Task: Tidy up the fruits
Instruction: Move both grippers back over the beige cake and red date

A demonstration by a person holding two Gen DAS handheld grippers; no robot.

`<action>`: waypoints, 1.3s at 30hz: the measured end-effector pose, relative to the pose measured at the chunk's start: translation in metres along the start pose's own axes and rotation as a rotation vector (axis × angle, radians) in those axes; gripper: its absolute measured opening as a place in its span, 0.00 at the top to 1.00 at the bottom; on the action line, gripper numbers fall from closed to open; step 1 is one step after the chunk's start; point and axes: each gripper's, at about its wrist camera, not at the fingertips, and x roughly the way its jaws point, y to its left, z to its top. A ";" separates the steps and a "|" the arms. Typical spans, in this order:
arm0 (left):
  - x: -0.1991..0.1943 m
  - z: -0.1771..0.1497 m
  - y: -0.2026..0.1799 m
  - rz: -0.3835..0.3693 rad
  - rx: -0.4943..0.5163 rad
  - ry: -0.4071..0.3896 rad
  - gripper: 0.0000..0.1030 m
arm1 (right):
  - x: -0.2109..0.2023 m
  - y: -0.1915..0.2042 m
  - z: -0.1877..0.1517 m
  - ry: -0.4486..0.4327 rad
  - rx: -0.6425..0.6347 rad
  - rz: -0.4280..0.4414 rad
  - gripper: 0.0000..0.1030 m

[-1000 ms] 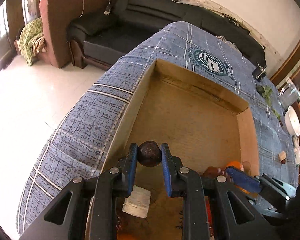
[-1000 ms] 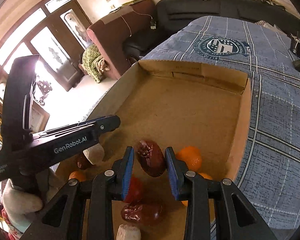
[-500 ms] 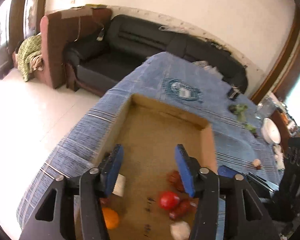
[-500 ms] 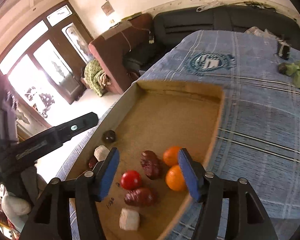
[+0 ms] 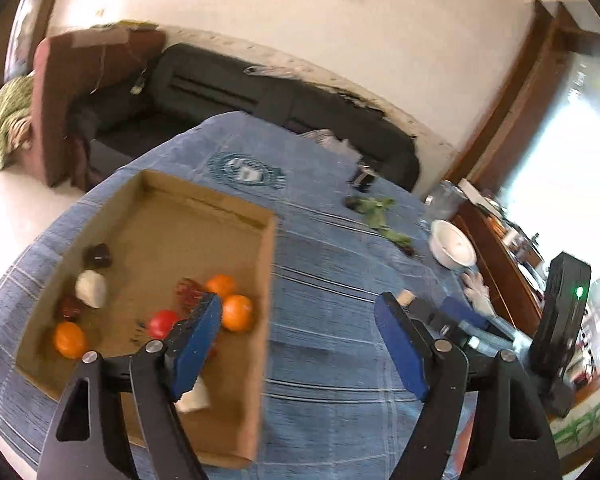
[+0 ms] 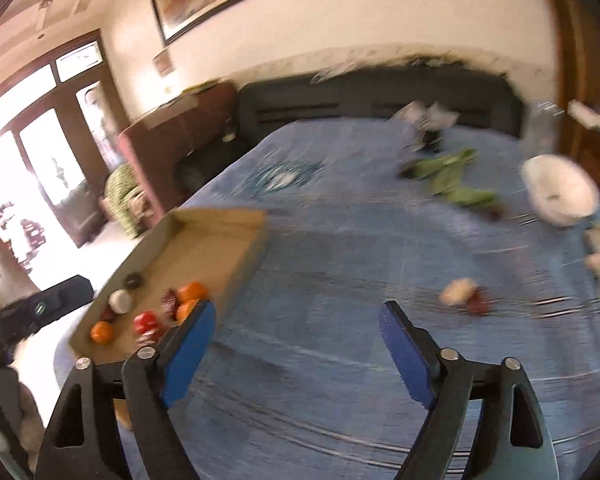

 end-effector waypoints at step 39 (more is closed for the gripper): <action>0.160 -0.020 -0.125 0.121 0.314 0.054 0.25 | 0.047 -0.180 -0.018 0.039 0.347 -0.136 0.30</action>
